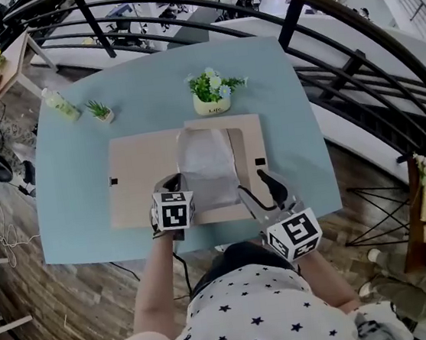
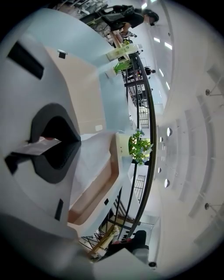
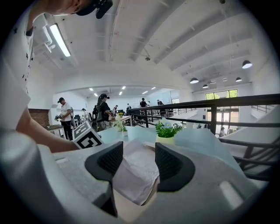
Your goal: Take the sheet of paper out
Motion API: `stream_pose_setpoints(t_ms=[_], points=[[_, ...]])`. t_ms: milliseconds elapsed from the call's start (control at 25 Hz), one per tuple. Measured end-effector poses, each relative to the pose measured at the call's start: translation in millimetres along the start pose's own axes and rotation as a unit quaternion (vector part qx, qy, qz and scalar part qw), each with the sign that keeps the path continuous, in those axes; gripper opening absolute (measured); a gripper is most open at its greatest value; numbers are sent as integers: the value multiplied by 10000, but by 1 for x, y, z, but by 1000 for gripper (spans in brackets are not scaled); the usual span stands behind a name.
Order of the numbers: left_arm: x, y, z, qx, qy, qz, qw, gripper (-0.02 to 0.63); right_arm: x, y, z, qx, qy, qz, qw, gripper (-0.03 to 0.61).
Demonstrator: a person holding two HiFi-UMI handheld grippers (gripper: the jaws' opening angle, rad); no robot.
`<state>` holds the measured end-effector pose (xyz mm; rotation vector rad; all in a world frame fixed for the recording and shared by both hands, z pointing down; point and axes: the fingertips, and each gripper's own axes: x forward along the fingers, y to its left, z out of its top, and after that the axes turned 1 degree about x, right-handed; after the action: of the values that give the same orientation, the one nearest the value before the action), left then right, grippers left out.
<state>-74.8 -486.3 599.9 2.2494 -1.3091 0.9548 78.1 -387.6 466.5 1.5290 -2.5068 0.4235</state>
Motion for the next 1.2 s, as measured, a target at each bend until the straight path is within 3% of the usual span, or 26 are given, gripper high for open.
stream_pose_setpoints(t_ms=[440,680,1200], points=[[-85,4,-8,-308,-718,389,9962,2,-49,50,-5,-213,-206,199,9994,215],[-124,7,-29,-424,-959,505,9932,2,-68,82,-21,-254,-257,277,9990,215],[-217,-33,-82,-616,-1400,482,9871,2,-140,146,-43,-369,-382,349,9980,215]])
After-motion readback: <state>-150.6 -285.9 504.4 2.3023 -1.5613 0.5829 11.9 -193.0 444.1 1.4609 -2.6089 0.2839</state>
